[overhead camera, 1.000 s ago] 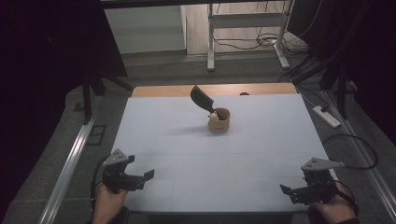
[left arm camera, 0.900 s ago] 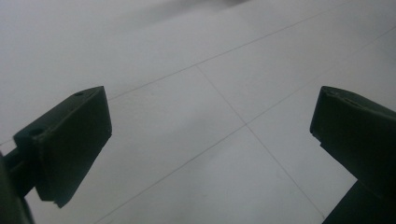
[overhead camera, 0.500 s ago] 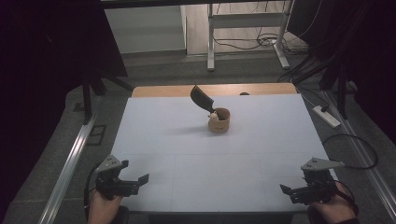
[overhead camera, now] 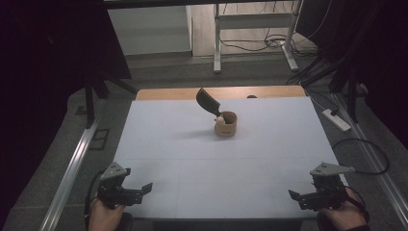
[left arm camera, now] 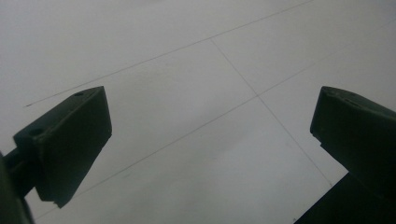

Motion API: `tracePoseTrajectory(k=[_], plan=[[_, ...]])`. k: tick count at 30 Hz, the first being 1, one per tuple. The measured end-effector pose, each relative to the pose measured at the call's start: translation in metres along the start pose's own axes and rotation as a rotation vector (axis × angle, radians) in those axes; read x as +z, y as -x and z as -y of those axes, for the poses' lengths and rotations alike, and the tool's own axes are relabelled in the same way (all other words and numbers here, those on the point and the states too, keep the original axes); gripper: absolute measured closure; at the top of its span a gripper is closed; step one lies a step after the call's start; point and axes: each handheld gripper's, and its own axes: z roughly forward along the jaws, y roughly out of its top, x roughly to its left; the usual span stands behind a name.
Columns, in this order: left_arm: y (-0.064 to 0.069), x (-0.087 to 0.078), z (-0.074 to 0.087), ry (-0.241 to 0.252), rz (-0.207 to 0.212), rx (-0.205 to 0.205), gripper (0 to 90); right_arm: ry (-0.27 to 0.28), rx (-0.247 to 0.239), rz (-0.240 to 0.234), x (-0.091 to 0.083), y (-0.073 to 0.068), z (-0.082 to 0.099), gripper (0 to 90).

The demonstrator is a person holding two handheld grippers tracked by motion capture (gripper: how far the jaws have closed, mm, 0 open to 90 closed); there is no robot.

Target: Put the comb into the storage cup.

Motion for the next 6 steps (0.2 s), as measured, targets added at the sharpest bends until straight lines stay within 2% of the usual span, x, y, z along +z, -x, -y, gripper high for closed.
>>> tracePoseTrajectory(k=[6], plan=[[-0.0005,-0.0004,0.0001,0.004,0.004,-0.011,0.0,-0.001,-0.001,0.006,0.0002,0.0003,0.0001,0.0]])
